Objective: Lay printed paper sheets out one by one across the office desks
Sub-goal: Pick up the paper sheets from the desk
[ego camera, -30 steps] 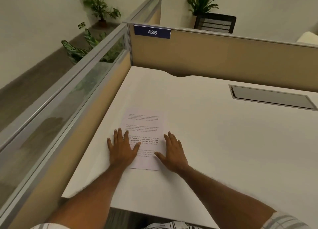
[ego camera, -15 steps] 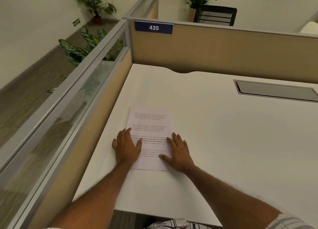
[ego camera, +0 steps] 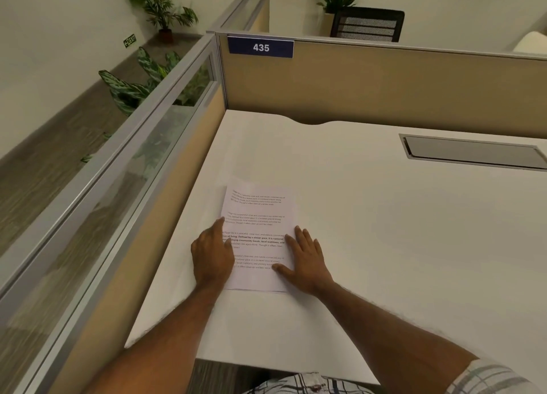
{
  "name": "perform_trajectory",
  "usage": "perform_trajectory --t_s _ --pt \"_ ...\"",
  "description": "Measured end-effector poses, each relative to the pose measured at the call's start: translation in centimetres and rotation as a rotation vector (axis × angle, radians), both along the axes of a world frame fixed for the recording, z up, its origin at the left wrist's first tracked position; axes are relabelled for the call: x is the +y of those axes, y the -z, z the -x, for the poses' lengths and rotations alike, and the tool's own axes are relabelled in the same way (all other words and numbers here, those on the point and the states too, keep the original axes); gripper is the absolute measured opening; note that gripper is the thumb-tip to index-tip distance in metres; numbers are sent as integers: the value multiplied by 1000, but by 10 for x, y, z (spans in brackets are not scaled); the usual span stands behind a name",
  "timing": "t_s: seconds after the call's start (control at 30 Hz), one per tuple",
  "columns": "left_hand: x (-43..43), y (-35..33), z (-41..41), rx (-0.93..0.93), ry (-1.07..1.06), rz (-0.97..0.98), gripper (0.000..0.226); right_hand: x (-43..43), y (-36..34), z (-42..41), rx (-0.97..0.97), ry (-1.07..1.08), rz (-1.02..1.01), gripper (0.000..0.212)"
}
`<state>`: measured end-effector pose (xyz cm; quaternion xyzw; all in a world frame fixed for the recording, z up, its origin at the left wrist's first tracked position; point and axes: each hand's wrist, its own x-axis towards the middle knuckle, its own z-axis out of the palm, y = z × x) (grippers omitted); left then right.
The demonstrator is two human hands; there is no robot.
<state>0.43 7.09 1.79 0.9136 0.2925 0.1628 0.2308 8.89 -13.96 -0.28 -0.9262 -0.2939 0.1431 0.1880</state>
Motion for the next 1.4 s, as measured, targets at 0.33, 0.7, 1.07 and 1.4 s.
perform_trajectory --t_s 0.33,0.7,1.07,1.4 --pt "35 -13 -6 -60 -111 488 24 0 -4 -2 45 -13 3 92" --pt "21 -20 -10 -243 -88 712 29 -29 -36 -15 443 396 -611 95" --pt "-86 -33 -70 -311 38 833 28 -130 -41 -20 640 840 -881 56" --pt "-231 -27 -116 -201 226 922 26 -274 -52 -28 388 1017 -979 9"
